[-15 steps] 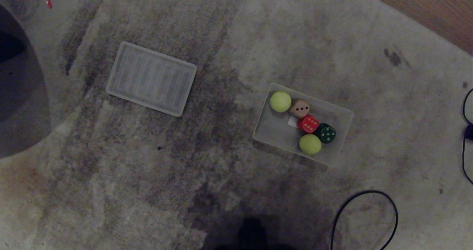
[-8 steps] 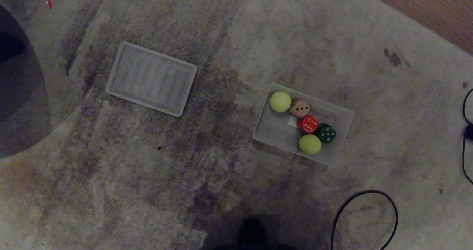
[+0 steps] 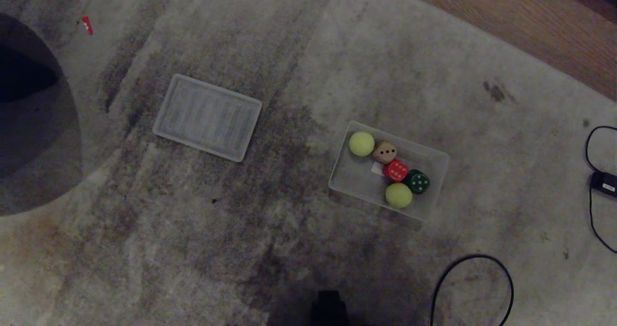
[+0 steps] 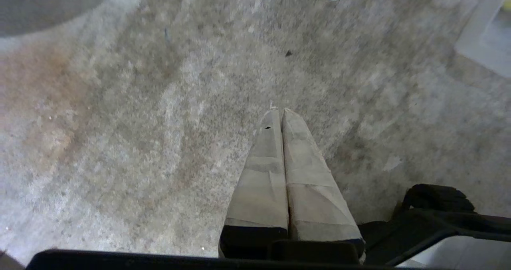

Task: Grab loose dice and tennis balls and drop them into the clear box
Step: Pick up toys out of the box

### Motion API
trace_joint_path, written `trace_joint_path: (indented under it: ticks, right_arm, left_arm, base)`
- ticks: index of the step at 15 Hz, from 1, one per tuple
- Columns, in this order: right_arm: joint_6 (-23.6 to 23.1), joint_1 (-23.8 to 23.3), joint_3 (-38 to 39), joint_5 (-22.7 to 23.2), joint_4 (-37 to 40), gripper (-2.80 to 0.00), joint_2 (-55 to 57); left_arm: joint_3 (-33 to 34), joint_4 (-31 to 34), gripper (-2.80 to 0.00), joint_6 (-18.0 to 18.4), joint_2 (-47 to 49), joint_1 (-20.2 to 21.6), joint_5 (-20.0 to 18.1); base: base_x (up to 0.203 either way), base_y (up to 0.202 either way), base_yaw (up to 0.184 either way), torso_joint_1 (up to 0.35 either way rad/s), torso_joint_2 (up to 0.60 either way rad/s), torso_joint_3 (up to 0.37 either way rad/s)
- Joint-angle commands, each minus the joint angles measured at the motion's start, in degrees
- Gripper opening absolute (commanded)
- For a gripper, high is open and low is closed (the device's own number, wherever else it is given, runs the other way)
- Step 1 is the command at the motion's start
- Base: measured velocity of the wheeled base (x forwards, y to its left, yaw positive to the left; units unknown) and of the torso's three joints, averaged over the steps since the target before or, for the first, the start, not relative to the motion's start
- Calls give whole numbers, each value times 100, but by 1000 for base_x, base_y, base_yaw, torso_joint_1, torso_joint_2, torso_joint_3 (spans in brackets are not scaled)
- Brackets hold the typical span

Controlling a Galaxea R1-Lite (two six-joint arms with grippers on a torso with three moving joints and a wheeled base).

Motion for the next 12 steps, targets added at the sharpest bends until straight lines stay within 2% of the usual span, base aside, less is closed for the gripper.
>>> trace_joint_path:
  ticks: [1,12]
  right_arm:
    - [6,2,62,-2,-9,-280,19]
    - [6,2,62,-2,-9,-280,19]
  left_arm:
    - [9,6,-280,4,9,0,6]
    - [9,-2,-280,14,9,0,-3]
  base:
    - [0,0,0,3,1,207]
    - [0,0,0,2,3,204]
